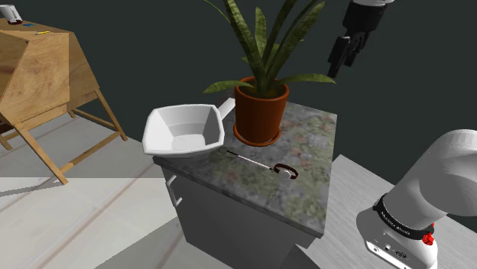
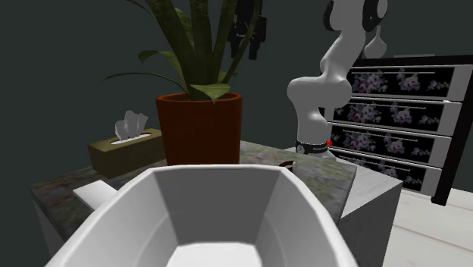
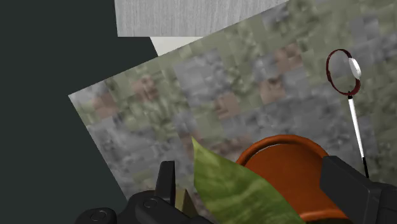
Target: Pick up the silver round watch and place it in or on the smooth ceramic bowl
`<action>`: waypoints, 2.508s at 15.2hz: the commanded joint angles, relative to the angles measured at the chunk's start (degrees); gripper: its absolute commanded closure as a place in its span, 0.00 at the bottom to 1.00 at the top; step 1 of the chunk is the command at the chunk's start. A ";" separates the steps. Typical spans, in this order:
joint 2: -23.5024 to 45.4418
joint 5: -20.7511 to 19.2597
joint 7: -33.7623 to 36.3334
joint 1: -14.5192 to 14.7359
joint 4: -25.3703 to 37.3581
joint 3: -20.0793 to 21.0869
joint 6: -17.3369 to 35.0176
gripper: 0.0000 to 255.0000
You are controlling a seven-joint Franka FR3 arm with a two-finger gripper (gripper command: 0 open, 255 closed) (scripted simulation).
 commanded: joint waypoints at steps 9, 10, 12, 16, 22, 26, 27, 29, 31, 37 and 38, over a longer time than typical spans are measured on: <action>2.53 6.18 -1.43 5.36 -9.72 1.87 10.21 0.00; 3.05 7.01 -1.67 6.09 -10.76 2.16 11.54 0.00; 4.25 8.71 -2.19 7.62 -12.71 2.77 14.26 0.00; 7.26 12.32 -3.43 10.87 -16.08 4.10 19.88 0.00; 13.39 18.34 -5.94 16.30 -19.67 6.30 28.70 0.00; 15.83 20.07 -6.70 17.70 -21.11 7.07 32.44 0.00; 16.33 20.26 -6.76 17.80 -21.56 7.20 33.39 0.00; 17.37 20.63 -6.89 18.00 -22.42 7.47 35.31 0.00; 18.86 21.14 -7.07 18.28 -23.44 7.82 37.83 0.00; 18.86 21.14 -7.07 18.28 -23.44 7.82 37.83 0.00; 18.86 21.14 -7.07 18.28 -23.44 7.82 37.83 0.00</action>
